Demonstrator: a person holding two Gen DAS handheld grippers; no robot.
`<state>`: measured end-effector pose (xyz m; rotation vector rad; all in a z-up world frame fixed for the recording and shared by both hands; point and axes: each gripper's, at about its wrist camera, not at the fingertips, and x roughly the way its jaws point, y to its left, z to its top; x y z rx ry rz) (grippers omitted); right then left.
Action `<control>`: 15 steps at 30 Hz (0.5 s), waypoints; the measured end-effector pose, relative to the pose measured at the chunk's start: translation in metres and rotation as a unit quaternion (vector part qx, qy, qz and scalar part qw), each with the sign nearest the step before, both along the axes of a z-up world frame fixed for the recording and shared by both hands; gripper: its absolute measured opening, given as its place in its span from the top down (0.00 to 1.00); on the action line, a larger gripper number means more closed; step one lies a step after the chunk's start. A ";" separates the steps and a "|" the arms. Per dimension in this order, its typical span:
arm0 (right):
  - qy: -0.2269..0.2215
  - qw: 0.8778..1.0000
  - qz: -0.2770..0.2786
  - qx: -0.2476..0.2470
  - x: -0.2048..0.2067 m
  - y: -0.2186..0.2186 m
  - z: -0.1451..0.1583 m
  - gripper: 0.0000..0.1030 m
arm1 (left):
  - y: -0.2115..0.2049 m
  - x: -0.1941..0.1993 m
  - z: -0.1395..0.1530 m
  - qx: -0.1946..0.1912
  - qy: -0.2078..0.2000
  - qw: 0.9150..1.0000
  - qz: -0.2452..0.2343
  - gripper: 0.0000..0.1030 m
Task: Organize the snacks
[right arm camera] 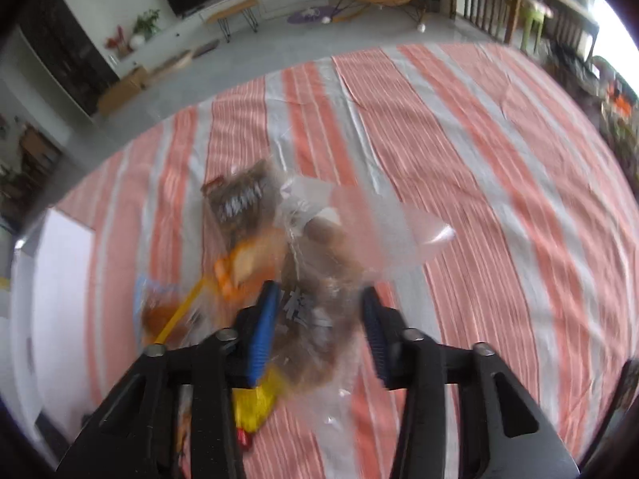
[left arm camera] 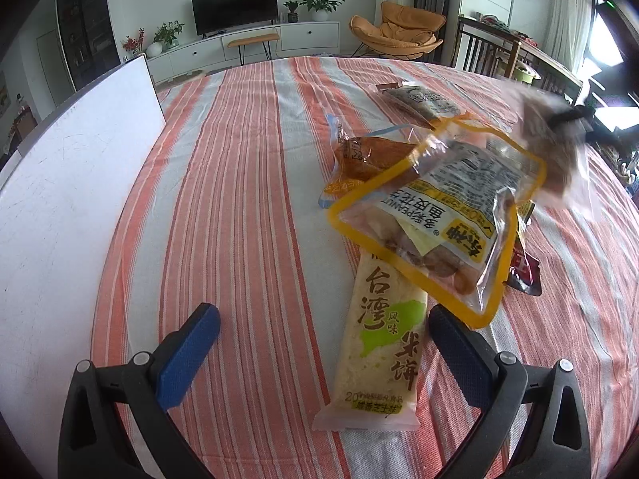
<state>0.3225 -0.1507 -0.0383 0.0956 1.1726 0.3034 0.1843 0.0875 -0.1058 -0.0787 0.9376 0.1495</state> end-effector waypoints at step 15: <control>-0.071 0.995 -0.070 -0.002 -0.154 -0.067 -0.046 0.45 | -0.001 0.000 0.000 0.000 0.000 1.000 0.000 0.00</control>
